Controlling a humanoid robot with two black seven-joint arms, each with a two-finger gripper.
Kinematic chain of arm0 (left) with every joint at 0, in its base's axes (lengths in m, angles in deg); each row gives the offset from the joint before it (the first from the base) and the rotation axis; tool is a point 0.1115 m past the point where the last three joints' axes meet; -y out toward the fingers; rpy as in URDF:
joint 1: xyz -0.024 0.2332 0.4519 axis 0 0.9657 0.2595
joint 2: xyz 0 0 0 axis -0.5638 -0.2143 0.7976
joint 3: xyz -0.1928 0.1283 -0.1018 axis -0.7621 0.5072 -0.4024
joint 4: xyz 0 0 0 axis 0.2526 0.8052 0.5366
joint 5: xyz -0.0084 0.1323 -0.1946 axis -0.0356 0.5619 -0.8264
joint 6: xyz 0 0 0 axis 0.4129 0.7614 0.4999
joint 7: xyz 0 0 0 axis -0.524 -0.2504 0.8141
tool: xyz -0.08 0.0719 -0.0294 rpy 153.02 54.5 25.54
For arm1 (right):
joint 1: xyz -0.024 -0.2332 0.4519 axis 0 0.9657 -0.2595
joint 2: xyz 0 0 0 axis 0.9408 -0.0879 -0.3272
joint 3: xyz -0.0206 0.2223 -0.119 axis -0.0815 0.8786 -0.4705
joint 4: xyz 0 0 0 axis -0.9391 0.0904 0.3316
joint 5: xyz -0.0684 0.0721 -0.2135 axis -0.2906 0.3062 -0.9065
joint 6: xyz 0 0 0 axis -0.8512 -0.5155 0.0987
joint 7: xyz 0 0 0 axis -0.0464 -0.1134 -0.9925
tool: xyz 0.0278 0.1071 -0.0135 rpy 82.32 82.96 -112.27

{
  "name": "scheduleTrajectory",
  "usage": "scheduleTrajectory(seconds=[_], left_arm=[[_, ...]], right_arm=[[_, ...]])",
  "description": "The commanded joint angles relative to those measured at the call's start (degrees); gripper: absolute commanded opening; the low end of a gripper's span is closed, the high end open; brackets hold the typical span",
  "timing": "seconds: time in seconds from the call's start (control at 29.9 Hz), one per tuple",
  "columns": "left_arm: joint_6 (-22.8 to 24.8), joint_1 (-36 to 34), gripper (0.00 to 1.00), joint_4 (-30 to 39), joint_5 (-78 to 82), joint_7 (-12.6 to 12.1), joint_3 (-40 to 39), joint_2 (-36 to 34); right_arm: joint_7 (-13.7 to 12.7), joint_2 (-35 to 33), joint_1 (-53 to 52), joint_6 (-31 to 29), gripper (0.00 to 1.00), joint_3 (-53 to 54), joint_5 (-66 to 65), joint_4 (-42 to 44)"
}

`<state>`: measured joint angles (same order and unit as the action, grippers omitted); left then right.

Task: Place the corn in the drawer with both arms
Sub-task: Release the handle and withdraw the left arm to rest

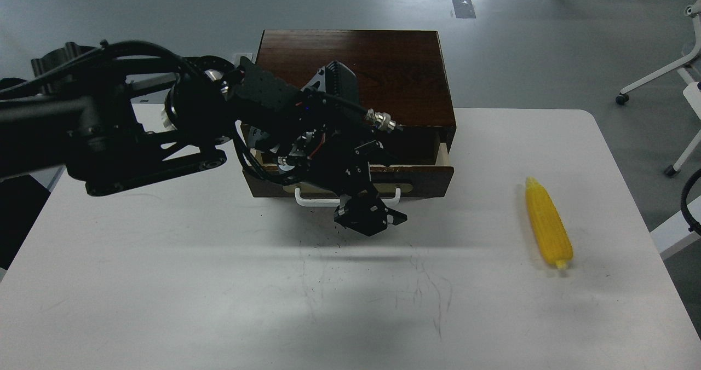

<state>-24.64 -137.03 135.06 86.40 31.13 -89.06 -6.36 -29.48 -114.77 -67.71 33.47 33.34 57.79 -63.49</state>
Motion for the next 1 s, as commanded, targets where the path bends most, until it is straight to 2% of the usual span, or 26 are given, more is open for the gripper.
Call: scheduleTrajectory(seconds=[0.0,0.07,0.2,0.27,0.4,0.6,0.73,0.8,0.87,0.9,0.97], left_arm=[[0.0,0.5,0.97,-0.8,-19.9,-0.3,-3.1,-2.2],[0.0,0.7,0.98,-3.4,-34.9,0.0,-3.7,-4.6],[0.0,2.6,0.98,-7.0,-53.0,0.2,-5.2,-8.7],[0.0,5.8,0.98,-11.8,-64.7,-0.1,-7.1,-10.6],[0.0,9.8,0.98,-18.2,-74.1,-0.1,-9.4,-10.6],[0.0,18.1,0.98,-24.2,-90.4,-0.1,-17.7,-12.4],[0.0,22.6,0.98,-31.6,-98.3,-0.2,-23.2,-12.7],[0.0,23.6,0.98,-33.7,-100.7,-0.3,-24.0,-12.6],[0.0,25.0,0.98,-36.0,-103.4,-0.7,-24.1,-12.6],[0.0,26.6,0.98,-36.4,-104.8,-0.7,-24.2,-12.9],[0.0,28.7,0.98,-36.4,-106.7,-0.7,-24.4,-13.2]], right_arm=[[0.0,-0.7,-0.4,0.0,1.0,-0.4,-0.3,0.0],[0.0,-3.7,-1.8,0.0,1.0,-3.4,-2.7,-1.0],[0.1,-4.5,-5.7,0.0,1.0,-9.2,-6.6,-3.0],[0.1,-5.7,-7.4,0.0,1.0,-12.7,-8.5,-3.5],[0.0,-6.7,-9.7,0.0,1.0,-14.9,-11.1,-3.5],[0.0,-6.2,-17.8,0.0,1.0,-21.3,-27.4,-4.2],[-0.3,-6.4,-21.3,0.0,1.0,-25.5,-33.5,-11.2],[-1.2,-6.7,-21.6,0.0,1.0,-26.2,-34.1,-14.5],[-4.0,-8.3,-21.8,0.0,1.0,-27.5,-35.5,-20.6],[-6.8,-10.2,-21.9,0.0,1.0,-28.6,-37.8,-24.6],[-9.5,-12.0,-21.9,0.0,1.0,-30.0,-41.7,-30.8]])
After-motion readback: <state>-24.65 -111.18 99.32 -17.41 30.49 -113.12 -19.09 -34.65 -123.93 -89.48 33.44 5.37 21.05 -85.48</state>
